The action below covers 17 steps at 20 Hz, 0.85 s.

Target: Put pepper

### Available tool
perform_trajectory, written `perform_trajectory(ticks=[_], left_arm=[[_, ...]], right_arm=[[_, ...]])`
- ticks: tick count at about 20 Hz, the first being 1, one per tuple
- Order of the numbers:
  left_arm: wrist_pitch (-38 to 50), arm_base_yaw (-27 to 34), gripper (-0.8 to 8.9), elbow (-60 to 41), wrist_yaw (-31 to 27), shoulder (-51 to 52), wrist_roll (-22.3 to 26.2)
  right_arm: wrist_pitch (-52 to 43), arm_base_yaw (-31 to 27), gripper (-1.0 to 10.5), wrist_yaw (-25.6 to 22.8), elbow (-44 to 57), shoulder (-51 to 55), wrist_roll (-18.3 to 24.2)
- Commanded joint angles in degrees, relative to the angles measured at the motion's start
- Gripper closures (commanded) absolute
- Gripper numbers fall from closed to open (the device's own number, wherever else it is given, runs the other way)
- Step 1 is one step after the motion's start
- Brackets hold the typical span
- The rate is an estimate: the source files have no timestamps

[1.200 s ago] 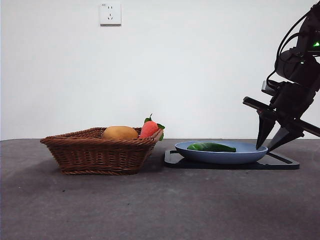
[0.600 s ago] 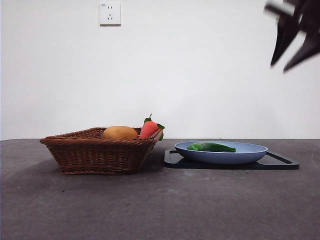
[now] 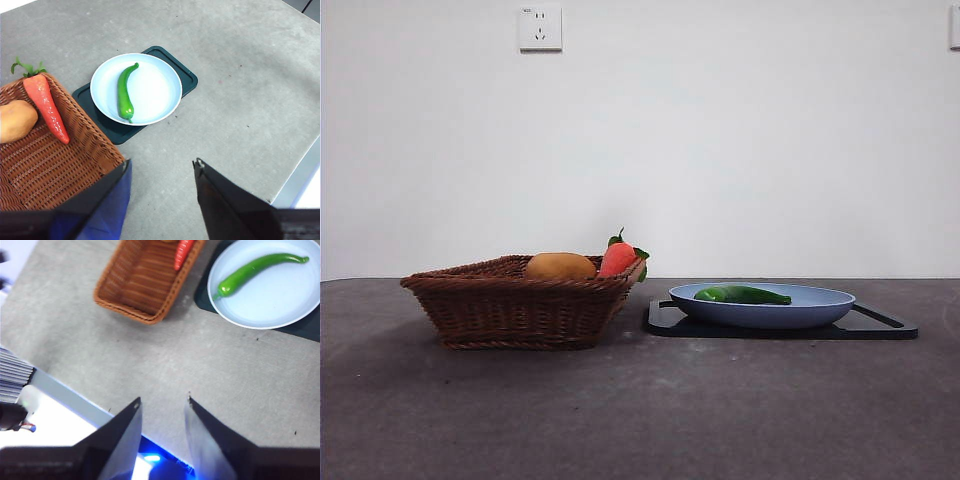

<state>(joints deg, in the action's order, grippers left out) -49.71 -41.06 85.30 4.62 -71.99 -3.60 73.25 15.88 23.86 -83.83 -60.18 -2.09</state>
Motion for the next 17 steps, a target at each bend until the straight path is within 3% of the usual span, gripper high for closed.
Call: perform_trajectory(ticks=[1, 3, 4, 5, 17], left_arm=[[-0.1, -0.6, 6.02, 1.1, 0.0, -0.6, 0.7], [-0.5, -0.6, 7.08, 1.1, -0.1, -0.6, 0.7], [-0.5, -0.6, 7.90, 1.1, -0.1, -0.6, 0.7], [-0.5, -0.6, 8.05, 1.1, -0.1, -0.6, 0.7], [3.2, -0.6, 8.06, 1.1, -0.1, -0.6, 0.7]], right_arm=[[1.1, 0.4, 8.4, -0.2, -1.1, 0.3, 0.9], [3.6, 0.4, 9.5, -0.2, -1.1, 0.3, 4.4], [4.7, 0.4, 9.4, -0.2, -1.1, 0.3, 6.1], [5.1, 0.4, 9.4, -0.2, -1.1, 0.1, 6.6], [5.0, 0.3, 9.4, -0.2, -1.1, 0.1, 5.6]])
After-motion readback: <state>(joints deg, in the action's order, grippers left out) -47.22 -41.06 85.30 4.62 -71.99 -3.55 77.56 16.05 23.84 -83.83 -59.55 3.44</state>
